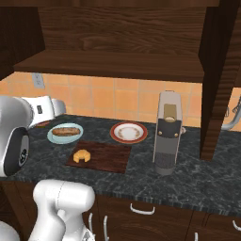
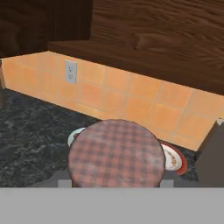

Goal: From the different types of pastries on the counter, select a croissant and place it on the cutting board. Then retrieve a jar of jam from the cabinet and place it alongside the croissant on the cutting board.

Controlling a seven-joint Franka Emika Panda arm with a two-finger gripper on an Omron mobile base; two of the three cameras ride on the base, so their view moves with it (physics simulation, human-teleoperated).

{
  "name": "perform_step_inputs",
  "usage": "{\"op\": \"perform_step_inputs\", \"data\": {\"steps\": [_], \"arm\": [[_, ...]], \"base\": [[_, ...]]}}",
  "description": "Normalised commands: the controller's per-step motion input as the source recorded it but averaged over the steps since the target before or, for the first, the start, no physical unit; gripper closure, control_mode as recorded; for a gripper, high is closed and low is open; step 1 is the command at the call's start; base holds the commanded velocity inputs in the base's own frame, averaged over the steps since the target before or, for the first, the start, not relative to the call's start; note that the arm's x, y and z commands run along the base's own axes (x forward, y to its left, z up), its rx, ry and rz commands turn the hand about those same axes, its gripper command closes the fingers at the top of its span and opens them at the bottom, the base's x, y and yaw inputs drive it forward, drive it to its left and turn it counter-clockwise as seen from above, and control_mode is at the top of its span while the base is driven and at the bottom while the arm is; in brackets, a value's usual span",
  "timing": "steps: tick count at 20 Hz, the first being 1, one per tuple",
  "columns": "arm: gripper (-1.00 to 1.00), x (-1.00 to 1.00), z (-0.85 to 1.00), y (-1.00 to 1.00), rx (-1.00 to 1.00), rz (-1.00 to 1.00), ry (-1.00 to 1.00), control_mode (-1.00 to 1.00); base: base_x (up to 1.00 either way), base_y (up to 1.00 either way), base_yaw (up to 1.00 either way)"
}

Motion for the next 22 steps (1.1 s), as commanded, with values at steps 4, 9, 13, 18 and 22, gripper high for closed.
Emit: {"op": "perform_step_inputs", "data": {"steps": [4,9,13,18,22], "arm": [[1.00,-0.57,-1.00,0.00,-0.11,0.10,-0.36,-1.00],[1.00,-0.06,-0.46,-0.01,0.00,0.05,-0.05,-1.00],[1.00,0.00,-1.00,0.00,-0.01,0.13,-0.25,-1.00],[1.00,0.07,-1.00,0.00,0.06,0.15,-0.40,-1.00],[1.00,0.00,-0.36,0.00,0.01,0.05,0.00,-1.00]], "base": [[0.00,0.00,0.00],[0.00,0.00,0.00],[0.00,0.00,0.00],[0.00,0.00,0.00],[0.00,0.00,0.00]]}}
